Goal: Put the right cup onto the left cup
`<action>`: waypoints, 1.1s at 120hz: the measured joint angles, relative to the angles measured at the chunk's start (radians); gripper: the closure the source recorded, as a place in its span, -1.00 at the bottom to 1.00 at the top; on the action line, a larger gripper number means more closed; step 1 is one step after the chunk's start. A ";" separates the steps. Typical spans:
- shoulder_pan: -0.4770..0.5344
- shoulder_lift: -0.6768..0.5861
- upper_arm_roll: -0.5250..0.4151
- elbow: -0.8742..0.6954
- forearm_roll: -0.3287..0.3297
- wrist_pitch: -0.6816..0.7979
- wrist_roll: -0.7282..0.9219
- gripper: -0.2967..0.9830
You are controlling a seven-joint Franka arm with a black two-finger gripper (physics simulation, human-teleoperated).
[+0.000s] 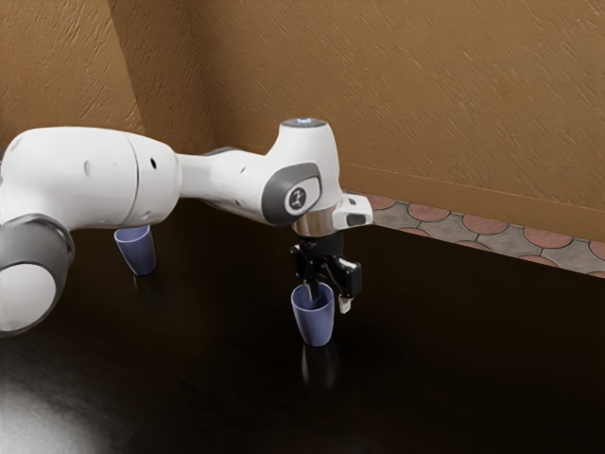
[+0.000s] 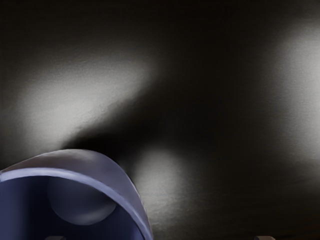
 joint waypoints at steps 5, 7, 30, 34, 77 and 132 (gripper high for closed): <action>0.000 0.006 0.000 0.004 -0.001 0.002 -0.001 -0.20; 0.000 0.009 0.000 0.005 -0.001 0.002 -0.001 -0.19; 0.002 0.031 0.000 0.009 -0.004 0.010 -0.004 -0.11; 0.002 0.034 0.000 0.009 -0.004 0.011 -0.005 -0.08; 0.005 0.045 -0.001 0.014 -0.005 0.020 -0.017 0.44; 0.006 0.007 0.002 0.016 0.009 0.013 -0.034 0.67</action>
